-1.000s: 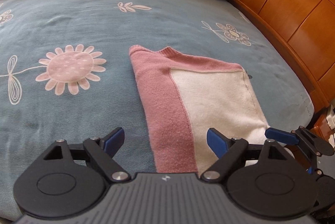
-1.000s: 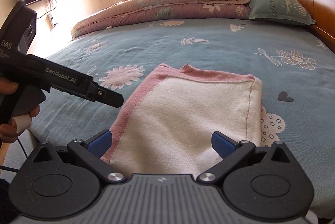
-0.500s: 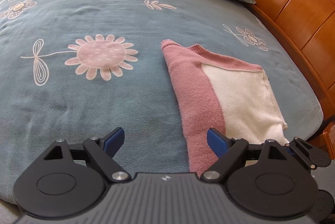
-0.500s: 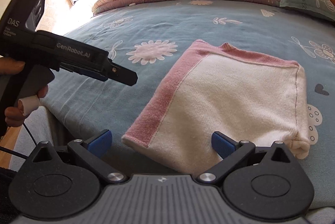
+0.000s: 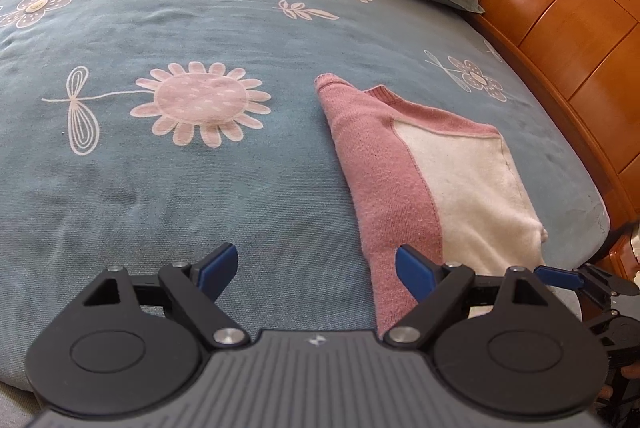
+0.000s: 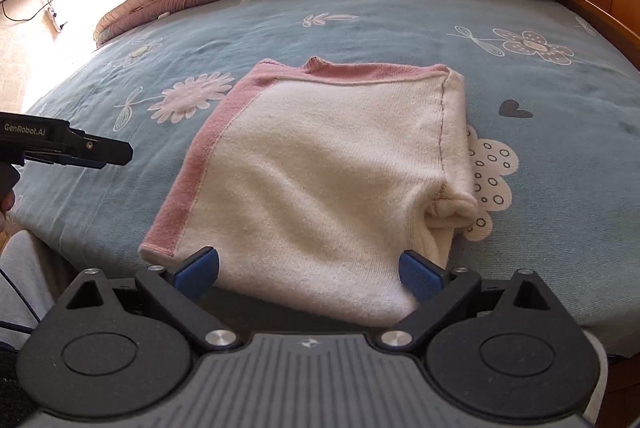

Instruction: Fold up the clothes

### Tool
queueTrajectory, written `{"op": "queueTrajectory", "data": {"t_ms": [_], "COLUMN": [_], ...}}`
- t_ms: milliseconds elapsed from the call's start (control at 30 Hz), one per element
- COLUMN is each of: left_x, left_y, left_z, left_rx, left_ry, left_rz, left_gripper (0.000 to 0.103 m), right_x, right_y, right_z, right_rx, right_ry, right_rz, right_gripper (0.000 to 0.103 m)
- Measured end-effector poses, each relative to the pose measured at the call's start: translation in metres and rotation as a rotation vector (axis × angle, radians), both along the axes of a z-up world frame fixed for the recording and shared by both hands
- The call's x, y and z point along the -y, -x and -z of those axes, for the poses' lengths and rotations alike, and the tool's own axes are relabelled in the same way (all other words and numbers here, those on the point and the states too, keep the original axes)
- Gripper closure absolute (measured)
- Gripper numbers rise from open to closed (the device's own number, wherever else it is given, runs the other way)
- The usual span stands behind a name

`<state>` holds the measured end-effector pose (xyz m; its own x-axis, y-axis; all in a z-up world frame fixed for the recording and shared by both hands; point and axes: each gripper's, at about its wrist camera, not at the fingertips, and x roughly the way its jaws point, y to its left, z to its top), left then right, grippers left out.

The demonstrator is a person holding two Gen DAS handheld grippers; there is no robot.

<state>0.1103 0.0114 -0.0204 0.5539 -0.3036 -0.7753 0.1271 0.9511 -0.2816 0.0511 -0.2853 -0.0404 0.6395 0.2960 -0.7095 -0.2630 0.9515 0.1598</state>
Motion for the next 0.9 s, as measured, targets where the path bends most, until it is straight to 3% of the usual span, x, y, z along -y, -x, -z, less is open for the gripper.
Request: {"op": "queueTrajectory", "data": {"t_ms": [100,233,567,700,900], "left_x": [0.000,-0.004,0.000,0.002,0.000], "left_y": [-0.001,0.002,-0.002,0.000,-0.011], "left_z": [0.000,-0.001,0.002,-0.002,-0.005], "left_rx": [0.003,0.008,-0.006,0.004,-0.008], "left_ry": [0.001,0.002,-0.008,-0.010,0.043], "left_rz": [-0.002,-0.005,-0.002,0.016,0.003], "left_gripper": [0.017,0.017,0.017,0.017,0.017], "right_x": [-0.001,0.005,0.012,0.015,0.053], "right_y": [0.000,-0.020,-0.006,-0.014,-0.007], "right_z": [-0.007,0.016,-0.007,0.004,-0.011], "right_rx": [0.035,-0.051,0.049,0.003,0.054], "right_ry": [-0.011,0.054,-0.048,0.033,-0.105], "right_rz": [0.003,0.080,0.072,0.141,0.206], "right_gripper": [0.000,0.006,0.004,0.004,0.000]}}
